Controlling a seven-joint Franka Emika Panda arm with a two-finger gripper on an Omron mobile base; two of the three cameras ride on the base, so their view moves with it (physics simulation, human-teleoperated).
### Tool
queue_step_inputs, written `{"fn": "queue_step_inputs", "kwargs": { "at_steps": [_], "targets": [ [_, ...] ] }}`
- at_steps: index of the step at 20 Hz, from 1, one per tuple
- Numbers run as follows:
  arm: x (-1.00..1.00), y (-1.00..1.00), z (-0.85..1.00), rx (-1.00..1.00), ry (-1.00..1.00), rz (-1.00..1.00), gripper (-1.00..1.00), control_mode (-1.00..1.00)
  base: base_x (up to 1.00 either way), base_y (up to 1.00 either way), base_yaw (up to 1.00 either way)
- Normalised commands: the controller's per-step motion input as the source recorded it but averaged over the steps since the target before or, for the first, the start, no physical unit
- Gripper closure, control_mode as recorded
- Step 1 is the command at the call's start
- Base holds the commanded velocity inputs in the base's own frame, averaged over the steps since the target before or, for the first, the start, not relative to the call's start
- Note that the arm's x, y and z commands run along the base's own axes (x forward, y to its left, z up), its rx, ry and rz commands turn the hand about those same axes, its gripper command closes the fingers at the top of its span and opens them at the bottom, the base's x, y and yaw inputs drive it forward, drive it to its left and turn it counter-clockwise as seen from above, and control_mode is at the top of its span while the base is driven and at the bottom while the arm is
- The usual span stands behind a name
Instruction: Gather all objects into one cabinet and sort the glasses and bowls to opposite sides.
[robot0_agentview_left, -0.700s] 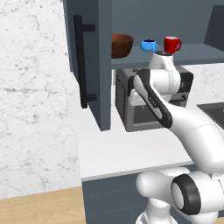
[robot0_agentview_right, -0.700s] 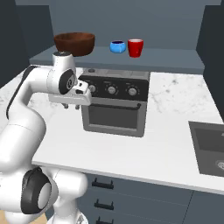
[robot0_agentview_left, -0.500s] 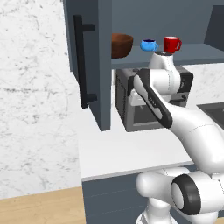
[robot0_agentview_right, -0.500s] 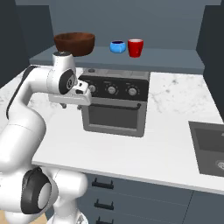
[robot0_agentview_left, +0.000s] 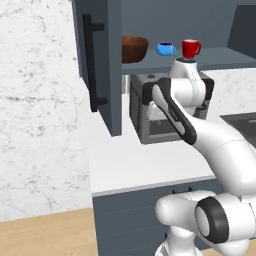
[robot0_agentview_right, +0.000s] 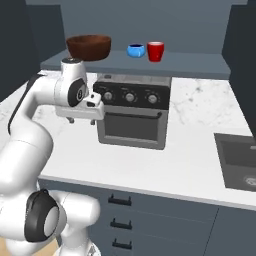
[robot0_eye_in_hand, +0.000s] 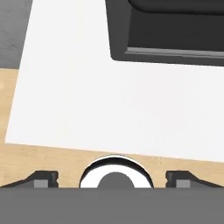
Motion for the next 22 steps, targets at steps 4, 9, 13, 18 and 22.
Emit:
{"fn": "queue_step_inputs", "kwargs": {
  "at_steps": [4, 9, 13, 18, 22],
  "targets": [
    [0.00, 0.00, 0.00, 0.00, 0.00, 0.00, -1.00, 1.00, -0.96, -0.14, -0.05],
    [0.00, 0.00, 0.00, 0.00, 0.00, 0.00, -1.00, 1.00, -1.00, -0.34, -0.08],
    [0.00, 0.00, 0.00, 0.00, 0.00, 0.00, -1.00, 1.00, -0.98, -0.57, -0.13],
    [0.00, 0.00, 0.00, 0.00, 0.00, 0.00, -1.00, 1.00, -0.59, -0.75, -0.23],
    [0.00, 0.00, 0.00, 0.00, 0.00, 0.00, -1.00, 1.00, -0.11, -1.00, -0.30]
  ]
}}
